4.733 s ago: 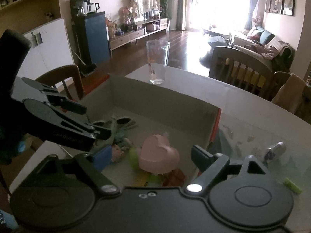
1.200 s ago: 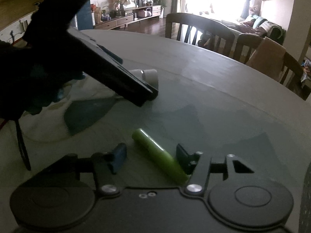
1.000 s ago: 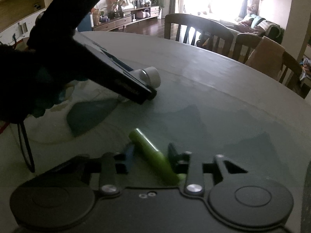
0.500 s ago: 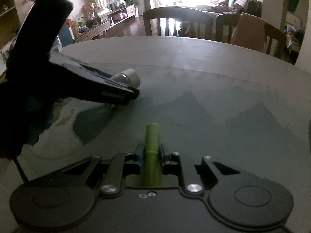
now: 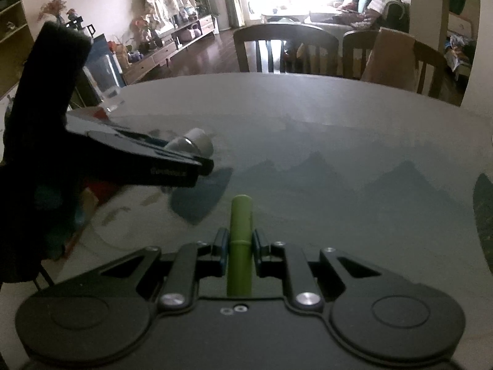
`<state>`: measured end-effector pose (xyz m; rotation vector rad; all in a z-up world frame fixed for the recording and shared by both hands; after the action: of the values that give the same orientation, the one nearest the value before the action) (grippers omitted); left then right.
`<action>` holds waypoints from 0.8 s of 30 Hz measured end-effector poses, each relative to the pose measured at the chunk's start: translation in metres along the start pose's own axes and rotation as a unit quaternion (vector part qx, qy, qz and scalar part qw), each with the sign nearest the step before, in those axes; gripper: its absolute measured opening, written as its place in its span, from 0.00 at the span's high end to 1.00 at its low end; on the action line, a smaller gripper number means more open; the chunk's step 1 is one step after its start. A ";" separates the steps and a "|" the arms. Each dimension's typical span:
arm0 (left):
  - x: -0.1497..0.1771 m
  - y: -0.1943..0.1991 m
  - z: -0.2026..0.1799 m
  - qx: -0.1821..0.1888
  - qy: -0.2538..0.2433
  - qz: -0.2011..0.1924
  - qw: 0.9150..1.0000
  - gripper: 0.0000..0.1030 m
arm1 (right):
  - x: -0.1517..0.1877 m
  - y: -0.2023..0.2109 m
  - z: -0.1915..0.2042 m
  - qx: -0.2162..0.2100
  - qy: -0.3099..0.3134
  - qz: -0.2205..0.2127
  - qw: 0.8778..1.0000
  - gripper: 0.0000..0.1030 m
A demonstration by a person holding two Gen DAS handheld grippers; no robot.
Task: Organize rigid objects
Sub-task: 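Carry the bead vial with left tool while right tool carries the green stick into the box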
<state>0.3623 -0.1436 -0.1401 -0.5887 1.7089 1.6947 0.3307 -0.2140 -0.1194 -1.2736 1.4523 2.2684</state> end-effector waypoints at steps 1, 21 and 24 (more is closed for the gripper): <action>0.000 0.006 0.001 0.001 0.002 -0.003 1.000 0.60 | 0.000 0.006 0.005 -0.002 0.003 -0.003 1.000 0.85; 0.009 0.144 0.057 0.022 0.038 -0.052 0.998 0.60 | -0.027 0.078 0.115 -0.004 0.033 -0.057 0.998 0.85; 0.015 0.157 0.071 0.025 0.041 -0.056 0.997 0.60 | -0.030 0.082 0.133 -0.005 0.034 -0.062 0.998 0.85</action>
<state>0.2495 -0.0615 -0.0379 -0.7263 1.7371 1.5643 0.2300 -0.1406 -0.0212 -1.4142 1.3446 2.1757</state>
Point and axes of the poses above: each gripper's, at about its wrist camera, not at the fingertips, and y roughly against the way its jaws point, z to its left, x to its underside, the point moved 5 cm from there along -y, roughly the way its jaws point, and after that the axes turned 7 degrees about -z, right-handed, at the moved point
